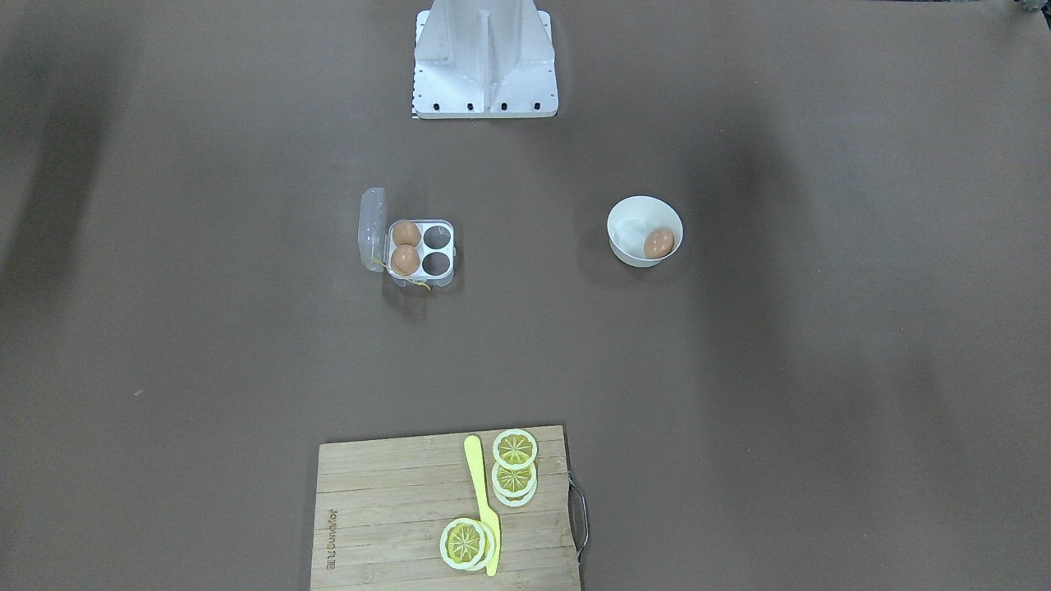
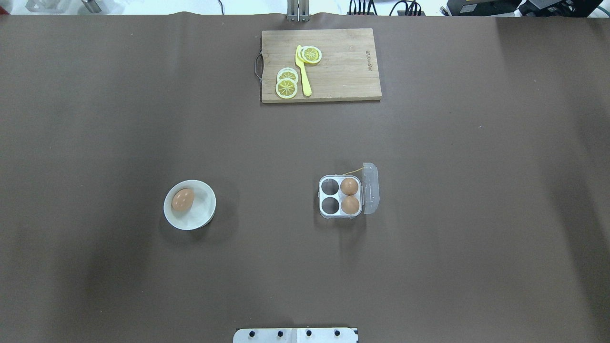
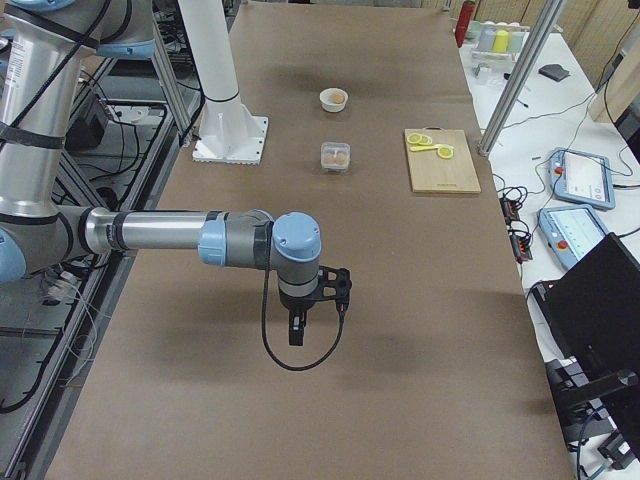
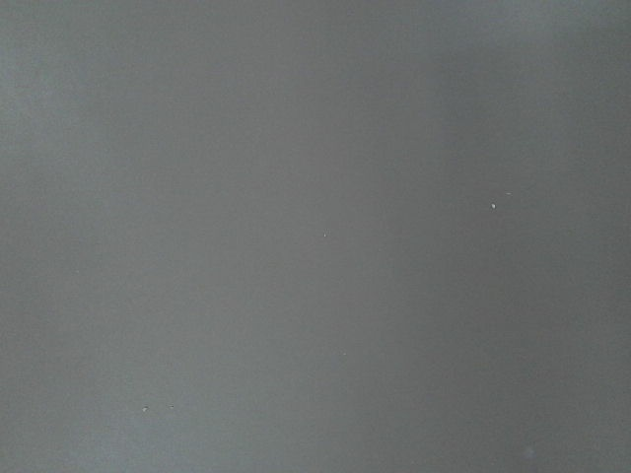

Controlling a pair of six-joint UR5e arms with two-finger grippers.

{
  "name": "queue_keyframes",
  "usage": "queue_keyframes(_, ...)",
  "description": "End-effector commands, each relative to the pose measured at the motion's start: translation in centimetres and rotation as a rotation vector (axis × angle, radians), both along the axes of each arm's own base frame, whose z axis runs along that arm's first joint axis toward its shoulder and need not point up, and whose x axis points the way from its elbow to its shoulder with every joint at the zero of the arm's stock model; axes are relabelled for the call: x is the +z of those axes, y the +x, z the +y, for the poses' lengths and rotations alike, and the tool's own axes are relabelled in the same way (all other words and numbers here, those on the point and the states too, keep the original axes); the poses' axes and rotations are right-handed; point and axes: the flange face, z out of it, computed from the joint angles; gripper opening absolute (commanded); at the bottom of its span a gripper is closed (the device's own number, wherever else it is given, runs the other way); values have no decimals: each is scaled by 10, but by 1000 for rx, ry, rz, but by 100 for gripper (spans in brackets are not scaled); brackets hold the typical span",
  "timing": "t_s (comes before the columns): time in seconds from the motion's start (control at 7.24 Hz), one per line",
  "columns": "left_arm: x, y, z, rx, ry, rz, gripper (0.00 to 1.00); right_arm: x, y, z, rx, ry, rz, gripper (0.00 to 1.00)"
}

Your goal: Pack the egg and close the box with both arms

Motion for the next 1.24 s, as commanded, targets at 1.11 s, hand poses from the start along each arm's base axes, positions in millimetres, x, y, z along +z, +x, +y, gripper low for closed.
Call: queue_keyframes(1.11, -86, 22, -60, 35, 548, 18, 98, -96, -9, -71, -6, 209, -129, 100)
